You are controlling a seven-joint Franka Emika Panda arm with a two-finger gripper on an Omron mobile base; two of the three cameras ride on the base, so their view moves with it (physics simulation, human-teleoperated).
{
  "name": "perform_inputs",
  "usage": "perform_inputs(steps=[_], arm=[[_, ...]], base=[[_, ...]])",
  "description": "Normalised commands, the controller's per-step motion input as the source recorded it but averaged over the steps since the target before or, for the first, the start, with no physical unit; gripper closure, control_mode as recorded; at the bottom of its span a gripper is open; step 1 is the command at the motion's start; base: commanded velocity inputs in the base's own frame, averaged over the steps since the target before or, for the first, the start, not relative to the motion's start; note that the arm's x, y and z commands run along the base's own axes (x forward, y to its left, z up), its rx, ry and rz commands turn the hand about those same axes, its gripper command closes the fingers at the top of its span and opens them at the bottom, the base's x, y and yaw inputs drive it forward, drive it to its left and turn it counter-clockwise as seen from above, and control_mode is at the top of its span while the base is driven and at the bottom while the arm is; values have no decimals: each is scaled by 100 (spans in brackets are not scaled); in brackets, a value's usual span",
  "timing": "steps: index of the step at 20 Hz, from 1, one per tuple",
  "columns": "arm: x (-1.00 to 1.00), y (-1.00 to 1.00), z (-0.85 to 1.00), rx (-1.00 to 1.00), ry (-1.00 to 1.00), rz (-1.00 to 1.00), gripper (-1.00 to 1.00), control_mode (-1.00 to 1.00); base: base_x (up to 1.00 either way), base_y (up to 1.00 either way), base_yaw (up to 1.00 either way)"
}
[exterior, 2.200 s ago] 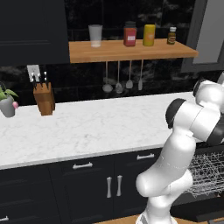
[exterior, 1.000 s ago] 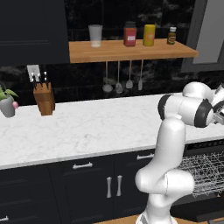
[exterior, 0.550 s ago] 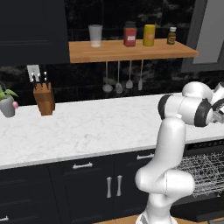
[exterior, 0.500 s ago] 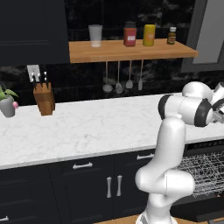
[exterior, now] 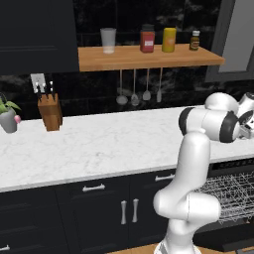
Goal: Pick up the cup and bowl from the counter, place them in the dishwasher, and close the dishwasher door.
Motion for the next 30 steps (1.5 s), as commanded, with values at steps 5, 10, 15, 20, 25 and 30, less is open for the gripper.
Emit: perform_inputs(steps=[5, 10, 15, 20, 25, 30], arm=[[14, 0, -27, 0, 1, 0, -100, -100], [5, 0, -32, 0, 0, 0, -100, -100], [1, 0, -31, 0, 0, 0, -100, -100], [0, 0, -21, 0, 0, 0, -100, -100], [0, 0, -19, 0, 0, 0, -100, -100], [2, -2, -4, 0, 0, -6, -100, -100]], base=[[0, 0, 0], [0, 0, 0], [0, 0, 0], [0, 0, 0], [0, 0, 0], [0, 0, 0]])
